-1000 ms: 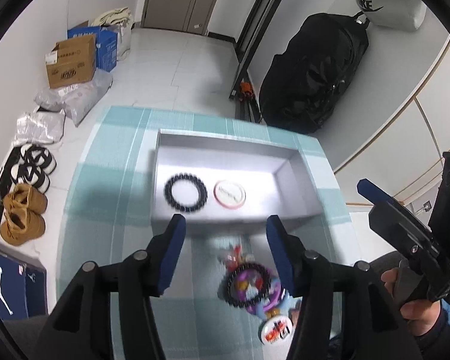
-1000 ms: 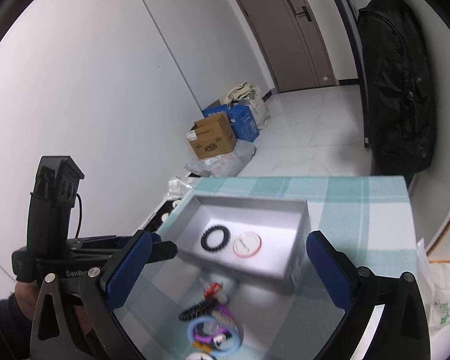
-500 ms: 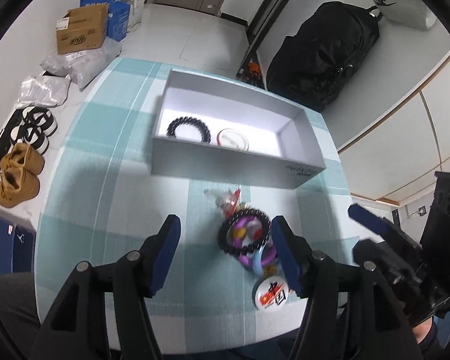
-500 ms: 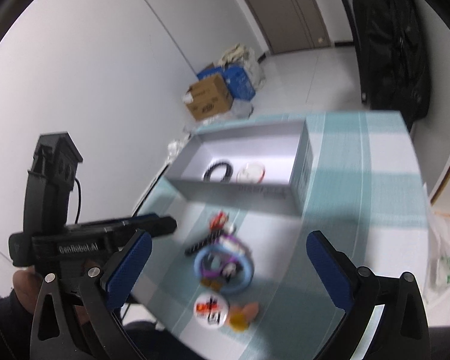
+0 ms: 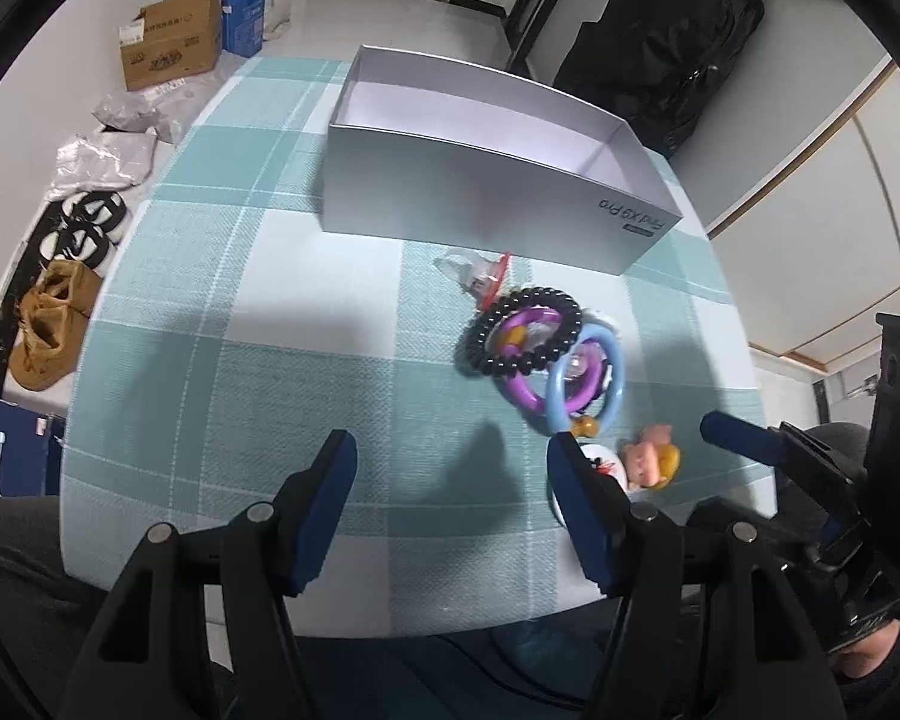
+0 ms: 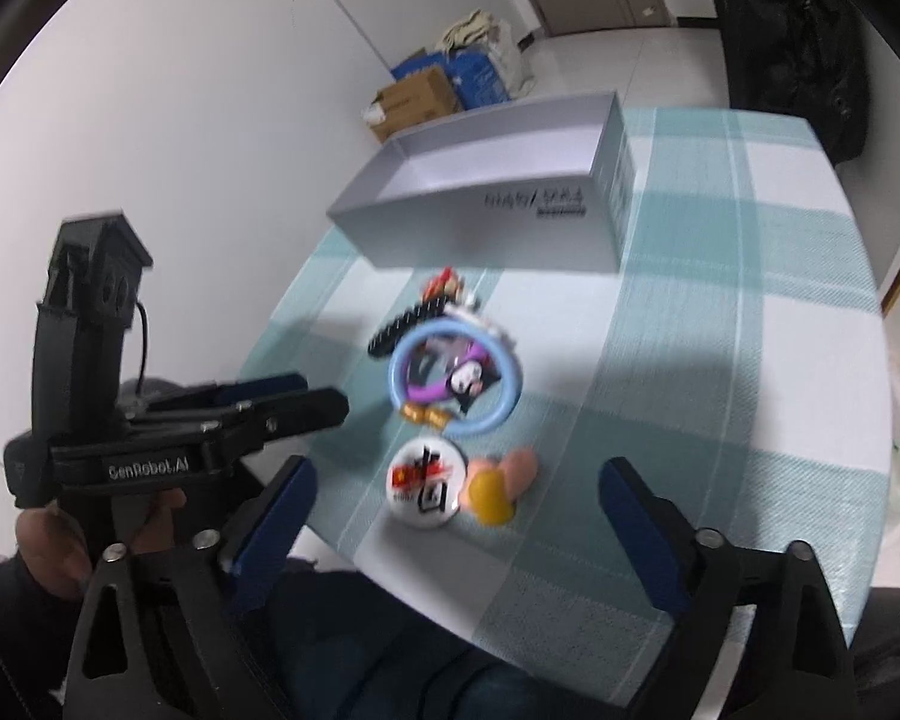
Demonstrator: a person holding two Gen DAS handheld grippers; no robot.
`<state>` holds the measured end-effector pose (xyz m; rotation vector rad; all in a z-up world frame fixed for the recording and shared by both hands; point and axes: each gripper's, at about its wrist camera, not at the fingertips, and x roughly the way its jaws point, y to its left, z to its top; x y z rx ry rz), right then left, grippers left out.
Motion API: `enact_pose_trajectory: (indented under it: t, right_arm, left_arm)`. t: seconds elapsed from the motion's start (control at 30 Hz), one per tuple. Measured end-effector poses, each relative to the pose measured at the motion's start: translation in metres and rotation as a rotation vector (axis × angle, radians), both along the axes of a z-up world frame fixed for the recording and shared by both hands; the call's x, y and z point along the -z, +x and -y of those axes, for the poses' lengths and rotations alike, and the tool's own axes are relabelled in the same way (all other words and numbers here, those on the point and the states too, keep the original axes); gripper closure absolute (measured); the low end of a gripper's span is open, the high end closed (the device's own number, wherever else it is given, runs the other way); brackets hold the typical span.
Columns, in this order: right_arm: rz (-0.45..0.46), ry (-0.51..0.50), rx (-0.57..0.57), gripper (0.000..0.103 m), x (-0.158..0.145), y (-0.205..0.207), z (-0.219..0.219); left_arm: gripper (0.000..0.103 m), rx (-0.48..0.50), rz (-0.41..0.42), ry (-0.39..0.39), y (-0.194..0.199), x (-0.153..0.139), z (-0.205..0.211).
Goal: Organize jewelry
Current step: 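Move both grippers back from the box to the jewelry pile, then grasp the pink-and-yellow figurine with the right gripper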
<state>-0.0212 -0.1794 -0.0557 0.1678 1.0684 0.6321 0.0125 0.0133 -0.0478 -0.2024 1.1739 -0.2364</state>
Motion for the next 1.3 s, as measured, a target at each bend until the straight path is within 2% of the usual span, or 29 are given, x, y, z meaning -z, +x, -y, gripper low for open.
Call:
enact_pose_trajectory:
  t: [0.27, 0.4, 0.47, 0.57, 0.6, 0.67, 0.73, 0.77, 1.2, 1.27, 1.3]
  right_arm:
    - [-0.023, -0.031, -0.012, 0.015, 0.007, 0.0, -0.007]
    - [-0.035, -0.043, -0.002, 0.025, 0.01, 0.003, -0.008]
    - [-0.028, -0.051, 0.0, 0.031, 0.01, 0.004, -0.009]
    - [-0.026, -0.064, 0.002, 0.049, 0.01, 0.004, -0.011]
    - [-0.035, -0.058, -0.002, 0.058, 0.011, 0.004, -0.011]
    - [-0.036, -0.062, 0.005, 0.063, 0.012, 0.004, -0.01]
    - [-0.039, -0.068, 0.011, 0.075, 0.012, 0.004, -0.008]
    - [-0.039, -0.076, 0.018, 0.077, 0.013, 0.005, -0.008]
    - [-0.04, -0.053, 0.033, 0.08, 0.012, 0.008, -0.004]
    - [-0.033, -0.043, 0.044, 0.08, 0.01, 0.008, 0.0]
    - [-0.028, -0.037, 0.051, 0.08, 0.008, 0.008, 0.001]
  left_arm:
    - [0.042, 0.022, 0.06, 0.061, -0.007, -0.005, 0.004]
    - [0.042, 0.036, 0.07, 0.07, -0.012, -0.003, 0.004]
    - [0.042, 0.04, 0.075, 0.07, -0.013, -0.005, 0.005]
    - [0.042, 0.04, 0.077, 0.059, -0.014, -0.006, 0.005]
    - [0.042, 0.04, 0.076, 0.059, -0.014, -0.006, 0.005]
    - [0.042, 0.046, 0.064, 0.05, -0.013, -0.004, 0.005]
    - [0.041, 0.049, 0.058, 0.047, -0.013, -0.003, 0.006]
    - [0.041, 0.053, 0.055, 0.044, -0.013, -0.003, 0.006]
    - [0.032, 0.097, 0.035, 0.011, -0.015, -0.002, 0.011]
    - [0.028, 0.101, 0.031, 0.01, -0.015, -0.001, 0.012]
    - [0.023, 0.104, 0.029, 0.003, -0.015, -0.001, 0.013]
